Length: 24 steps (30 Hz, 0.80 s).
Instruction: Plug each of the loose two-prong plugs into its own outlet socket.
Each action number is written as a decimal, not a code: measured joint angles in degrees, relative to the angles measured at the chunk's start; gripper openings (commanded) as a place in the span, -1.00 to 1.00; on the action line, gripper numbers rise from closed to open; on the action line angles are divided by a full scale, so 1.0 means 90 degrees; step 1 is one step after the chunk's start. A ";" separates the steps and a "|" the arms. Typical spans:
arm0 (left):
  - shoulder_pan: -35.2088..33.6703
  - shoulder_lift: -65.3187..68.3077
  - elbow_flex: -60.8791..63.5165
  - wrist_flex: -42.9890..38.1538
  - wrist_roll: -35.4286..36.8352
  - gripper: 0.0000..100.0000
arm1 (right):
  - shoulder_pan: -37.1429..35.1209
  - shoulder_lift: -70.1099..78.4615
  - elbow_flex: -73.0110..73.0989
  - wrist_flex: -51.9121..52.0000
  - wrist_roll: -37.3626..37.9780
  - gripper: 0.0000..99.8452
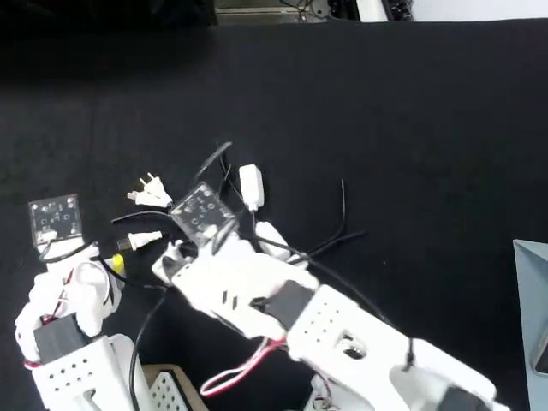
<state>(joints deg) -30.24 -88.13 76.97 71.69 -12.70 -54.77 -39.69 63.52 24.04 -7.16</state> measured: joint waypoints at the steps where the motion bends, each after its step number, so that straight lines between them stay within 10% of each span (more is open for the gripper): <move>1: -0.0049 -0.0020 0.0098 -0.0068 0.0049 -0.51 | 0.0010 0.0244 0.0000 -0.0215 0.0078 -0.98; 24: -0.0225 -0.0088 0.0479 -0.0283 0.0137 -0.52 | -0.0107 0.2012 0.0000 -0.2100 0.0195 -0.98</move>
<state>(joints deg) -32.26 -88.92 81.27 69.14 -11.47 -55.74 -21.58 63.52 5.14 -5.41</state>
